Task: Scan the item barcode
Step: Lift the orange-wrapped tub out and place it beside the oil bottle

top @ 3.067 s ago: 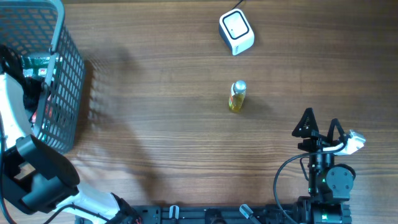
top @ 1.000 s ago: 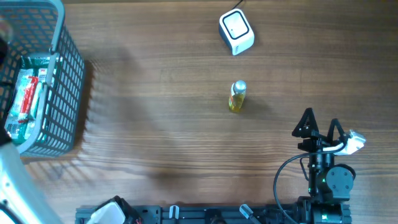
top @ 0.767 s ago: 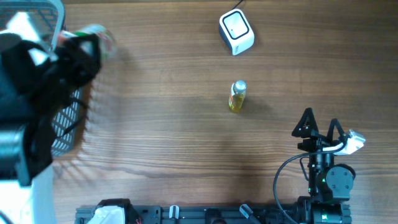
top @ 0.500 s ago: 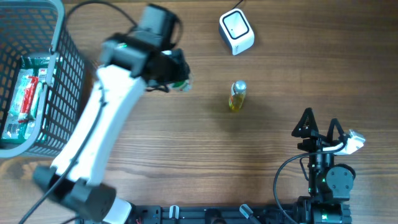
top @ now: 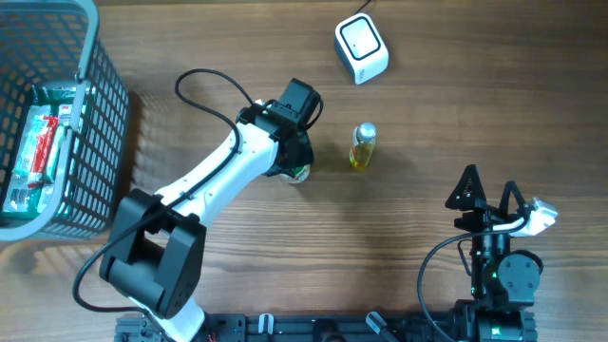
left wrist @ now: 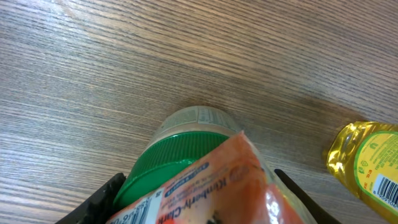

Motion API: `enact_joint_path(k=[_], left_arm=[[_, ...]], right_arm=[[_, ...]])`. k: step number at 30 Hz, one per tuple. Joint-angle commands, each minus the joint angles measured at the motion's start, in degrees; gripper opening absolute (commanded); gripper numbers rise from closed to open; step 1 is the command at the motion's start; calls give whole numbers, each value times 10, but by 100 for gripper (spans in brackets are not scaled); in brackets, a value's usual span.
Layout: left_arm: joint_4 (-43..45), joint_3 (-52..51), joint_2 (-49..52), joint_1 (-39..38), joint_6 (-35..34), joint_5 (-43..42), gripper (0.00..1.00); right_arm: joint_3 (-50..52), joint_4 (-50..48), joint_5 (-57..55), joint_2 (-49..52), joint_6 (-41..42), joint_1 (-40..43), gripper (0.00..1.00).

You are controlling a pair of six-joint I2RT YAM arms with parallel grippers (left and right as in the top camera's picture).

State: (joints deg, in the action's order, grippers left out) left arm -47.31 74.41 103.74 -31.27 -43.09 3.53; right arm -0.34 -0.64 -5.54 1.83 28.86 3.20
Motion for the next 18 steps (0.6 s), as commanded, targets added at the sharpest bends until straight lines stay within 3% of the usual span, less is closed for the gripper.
enact_joint_path(k=[1, 4, 8, 13, 18], left_arm=[[3, -3, 1, -19, -13, 24, 45], [2, -3, 5, -47, -13, 60, 53], [-3, -3, 5, -56, -13, 60, 94], [-12, 3, -16, -55, -6, 60, 100], [-12, 18, -114, -55, 63, 72, 100]], right_arm=[[0, -2, 5, -2, -2, 2, 100], [0, -2, 5, -2, -2, 2, 100], [0, -2, 5, -2, -2, 2, 100], [0, -2, 5, -2, -2, 2, 100], [0, -2, 5, -2, -2, 2, 100]])
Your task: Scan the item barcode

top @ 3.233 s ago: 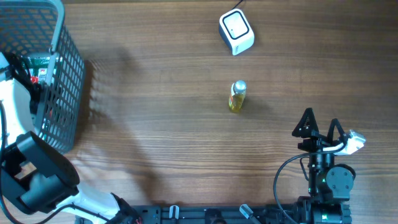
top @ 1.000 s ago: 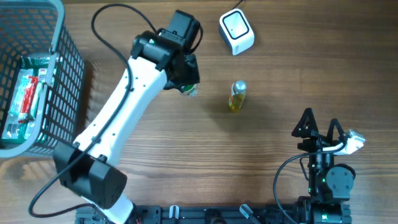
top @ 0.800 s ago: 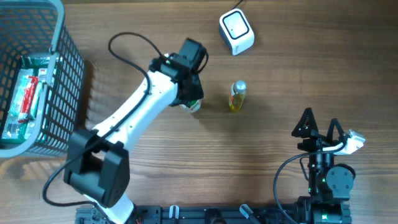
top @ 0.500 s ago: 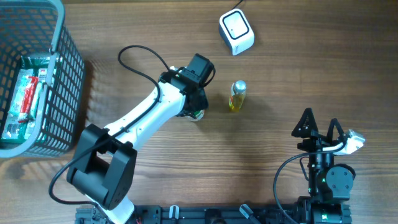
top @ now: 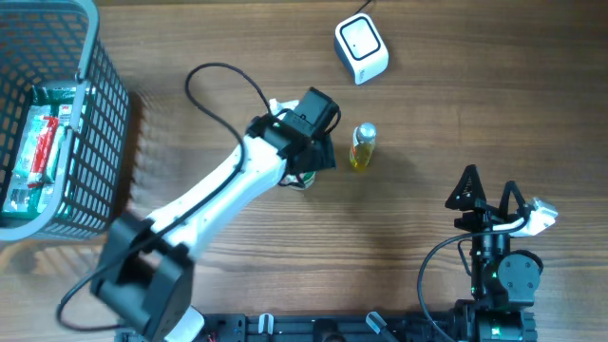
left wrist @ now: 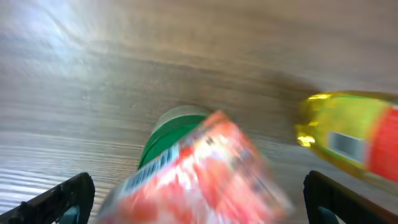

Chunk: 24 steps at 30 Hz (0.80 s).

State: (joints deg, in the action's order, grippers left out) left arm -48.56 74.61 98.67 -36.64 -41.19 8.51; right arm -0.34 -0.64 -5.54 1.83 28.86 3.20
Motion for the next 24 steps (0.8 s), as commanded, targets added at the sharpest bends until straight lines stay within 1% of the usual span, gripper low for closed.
enact_joint_path(k=[1, 5, 8, 11, 12, 13, 14, 15, 18, 20, 22, 23, 24], left_arm=[[0, 16, -77, -1, 48, 32, 100], [-10, 16, -104, 7, 48, 116, 99], [-24, 15, -103, 35, 48, 123, 96], [-45, 15, -102, 76, 48, 108, 87], [-54, 15, -102, 99, 50, 94, 77], [-60, 15, -102, 116, 57, 83, 72], [-62, 15, -102, 127, 70, 69, 61], [-64, 15, -101, 139, 82, 52, 54], [-64, 14, -94, 168, 127, -13, 47], [-64, 14, -82, 177, 148, -33, 40], [-64, 14, -69, 183, 158, -47, 12], [-64, 14, -60, 185, 160, -53, 4], [-61, 14, -52, 185, 172, -63, 4]], right_arm=[[0, -2, 5, -2, -2, 2, 100], [0, -2, 5, -2, -2, 2, 100], [0, -2, 5, -2, -2, 2, 100], [0, -2, 5, -2, -2, 2, 100], [0, -2, 5, -2, -2, 2, 100], [0, -2, 5, -2, -2, 2, 100], [0, -2, 5, -2, -2, 2, 100], [0, -2, 5, -2, -2, 2, 99], [0, -2, 5, -2, -2, 2, 100], [0, -2, 5, -2, -2, 2, 100], [0, -2, 5, -2, -2, 2, 100], [0, -2, 5, -2, -2, 2, 100], [0, -2, 5, -2, -2, 2, 100]])
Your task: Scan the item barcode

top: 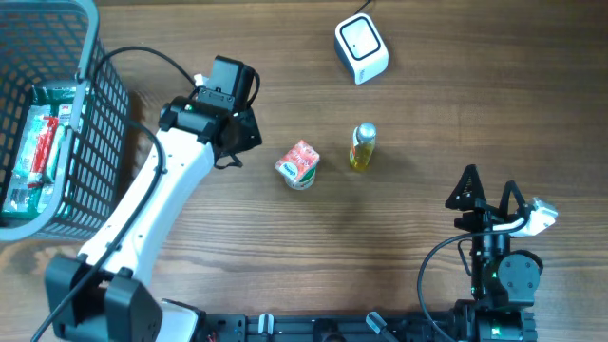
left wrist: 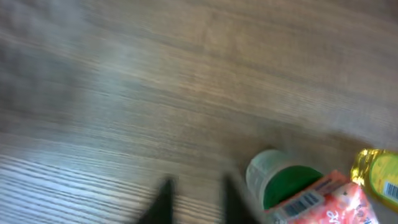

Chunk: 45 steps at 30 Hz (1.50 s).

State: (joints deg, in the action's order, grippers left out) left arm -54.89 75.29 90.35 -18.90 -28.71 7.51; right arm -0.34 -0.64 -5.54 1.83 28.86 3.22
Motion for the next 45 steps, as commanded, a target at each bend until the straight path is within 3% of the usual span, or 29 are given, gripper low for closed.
enact_joint_path(k=[1, 11, 18, 45], left_arm=[[4, 7, 40, 7, 62, -65, 4], [7, 7, 124, 7, 91, -106, 4], [19, 7, 155, 7, 133, -187, 4], [6, 7, 156, 5, 133, -264, 4]], right_arm=[[0, -2, 5, -2, -2, 2, 100], [0, -2, 5, -2, -2, 2, 100], [0, -2, 5, -2, -2, 2, 100], [0, -2, 5, -2, -2, 2, 100]])
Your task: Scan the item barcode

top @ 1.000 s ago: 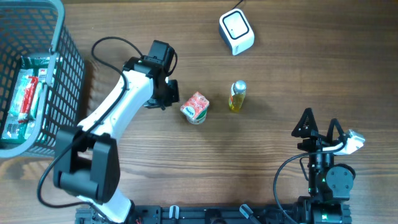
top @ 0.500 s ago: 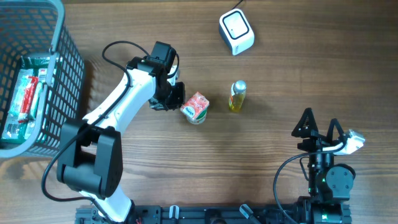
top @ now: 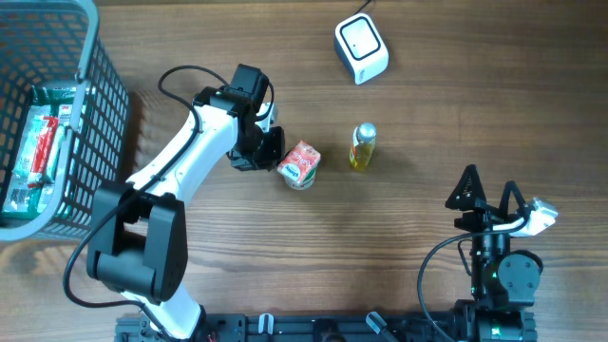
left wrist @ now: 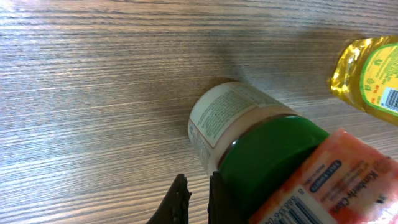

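Note:
A white jar (left wrist: 227, 115) with a green lid (left wrist: 273, 155) lies on the wooden table, and an orange packet (left wrist: 351, 180) with a printed barcode rests against the lid. From overhead, jar and packet (top: 300, 161) sit mid-table. My left gripper (left wrist: 198, 202) is shut and holds nothing, its fingertips touching the jar's left side; overhead, the left gripper (top: 270, 152) shows there too. The white scanner (top: 361, 47) stands at the far edge. My right gripper (top: 487, 193) is parked near the front right, its fingers apart.
A yellow bottle (top: 362, 145) lies just right of the jar, and the same yellow bottle (left wrist: 370, 74) shows in the wrist view. A grey mesh basket (top: 100, 66) with packaged goods (top: 38, 142) fills the far left. A black cable loops over the left arm.
My left gripper was up and to the left, well away from the jar. Now it sits right against the jar's left side, still shut. Jar, packet and bottle have not moved.
My left gripper's jaws first stood on either side of the packet on the jar. Then they were wide open above it. Then the gripper was shut and off to the left, the packet left on the jar. Now it is beside the jar.

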Motion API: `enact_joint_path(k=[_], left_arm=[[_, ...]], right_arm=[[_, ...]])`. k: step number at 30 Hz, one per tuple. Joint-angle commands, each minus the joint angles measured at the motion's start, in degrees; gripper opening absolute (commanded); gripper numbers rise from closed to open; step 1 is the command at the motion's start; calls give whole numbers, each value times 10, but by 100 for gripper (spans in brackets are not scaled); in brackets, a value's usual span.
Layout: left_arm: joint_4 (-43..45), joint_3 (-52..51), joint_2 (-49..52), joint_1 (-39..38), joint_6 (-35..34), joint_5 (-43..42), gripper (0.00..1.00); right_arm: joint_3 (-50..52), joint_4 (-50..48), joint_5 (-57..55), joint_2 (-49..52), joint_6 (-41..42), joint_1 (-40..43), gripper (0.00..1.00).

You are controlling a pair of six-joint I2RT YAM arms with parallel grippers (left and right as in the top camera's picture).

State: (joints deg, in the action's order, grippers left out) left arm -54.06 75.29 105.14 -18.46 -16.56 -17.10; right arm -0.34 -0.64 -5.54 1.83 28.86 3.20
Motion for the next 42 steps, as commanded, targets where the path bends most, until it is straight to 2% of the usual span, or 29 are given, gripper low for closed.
enact_joint_path(k=[1, 13, 28, 37, 42], left_arm=[[-3, 7, 9, 0, 12, -18, 4], [-22, 7, 9, -16, 12, -18, 4], [-21, 7, 9, -74, 11, -17, 4], [-48, 9, 3, -71, 10, 4, 4], [-56, 42, -50, -53, -8, 17, 5]], right_arm=[[0, -2, 5, -2, -2, 2, 100], [0, -2, 5, -2, -2, 2, 100], [0, -2, 5, -2, -2, 2, 100], [0, -2, 5, -2, -2, 2, 100], [0, -2, 5, -2, -2, 2, 100]])
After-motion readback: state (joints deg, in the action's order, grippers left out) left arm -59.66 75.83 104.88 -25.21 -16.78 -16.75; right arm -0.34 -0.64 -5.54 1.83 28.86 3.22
